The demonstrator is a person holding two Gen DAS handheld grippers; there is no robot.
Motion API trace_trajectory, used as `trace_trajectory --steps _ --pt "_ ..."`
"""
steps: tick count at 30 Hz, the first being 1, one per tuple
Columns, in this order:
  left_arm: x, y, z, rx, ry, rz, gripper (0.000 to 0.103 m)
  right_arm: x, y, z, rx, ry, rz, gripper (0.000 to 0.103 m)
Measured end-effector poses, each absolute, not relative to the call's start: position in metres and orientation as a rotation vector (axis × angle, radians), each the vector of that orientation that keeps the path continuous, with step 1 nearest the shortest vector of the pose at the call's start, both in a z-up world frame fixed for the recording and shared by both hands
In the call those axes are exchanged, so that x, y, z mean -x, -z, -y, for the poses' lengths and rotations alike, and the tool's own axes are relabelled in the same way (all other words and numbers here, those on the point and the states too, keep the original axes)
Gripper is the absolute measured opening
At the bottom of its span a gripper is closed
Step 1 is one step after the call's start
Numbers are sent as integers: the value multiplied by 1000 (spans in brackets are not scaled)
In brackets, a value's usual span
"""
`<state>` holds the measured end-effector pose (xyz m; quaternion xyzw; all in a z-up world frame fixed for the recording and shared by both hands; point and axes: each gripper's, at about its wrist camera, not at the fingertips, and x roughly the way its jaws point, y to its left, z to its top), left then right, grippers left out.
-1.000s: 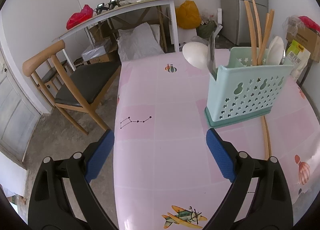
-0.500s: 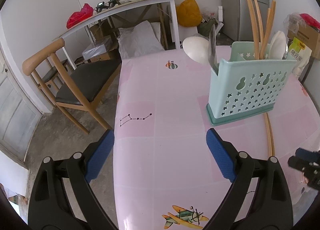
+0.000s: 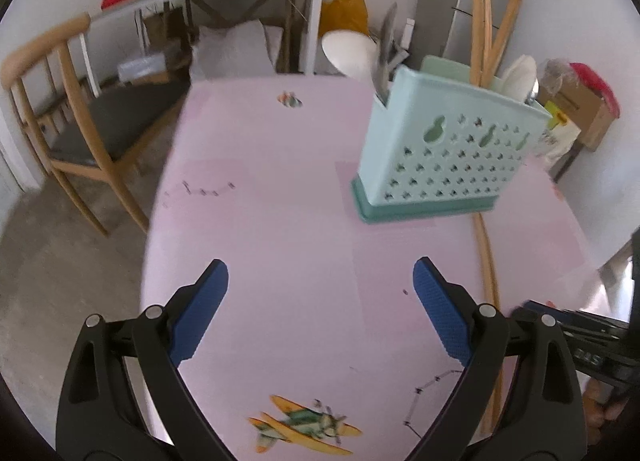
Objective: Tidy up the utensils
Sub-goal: 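Move both tools down to the last loose chopsticks beside the holder, then grasp a wooden chopstick with the right tool while the left tool grasps another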
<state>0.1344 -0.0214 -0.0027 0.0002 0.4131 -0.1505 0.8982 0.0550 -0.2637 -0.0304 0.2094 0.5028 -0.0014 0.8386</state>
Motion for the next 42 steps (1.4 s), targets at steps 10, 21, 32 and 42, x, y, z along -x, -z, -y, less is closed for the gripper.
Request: trace_trajectory --steps 10,21,32,42 --pt "-122 20 46 0 448 -898 90 -66 38 259 -437 -6 -1066 19" --pt "-103 16 73 -81 618 -863 67 -64 36 248 -355 21 -1057 9" --pt "-98 31 117 -121 812 -965 41 -47 37 274 -379 92 -1056 6" --pt "-91 50 164 -335 773 -977 11 -38 38 284 -403 107 -1046 6"
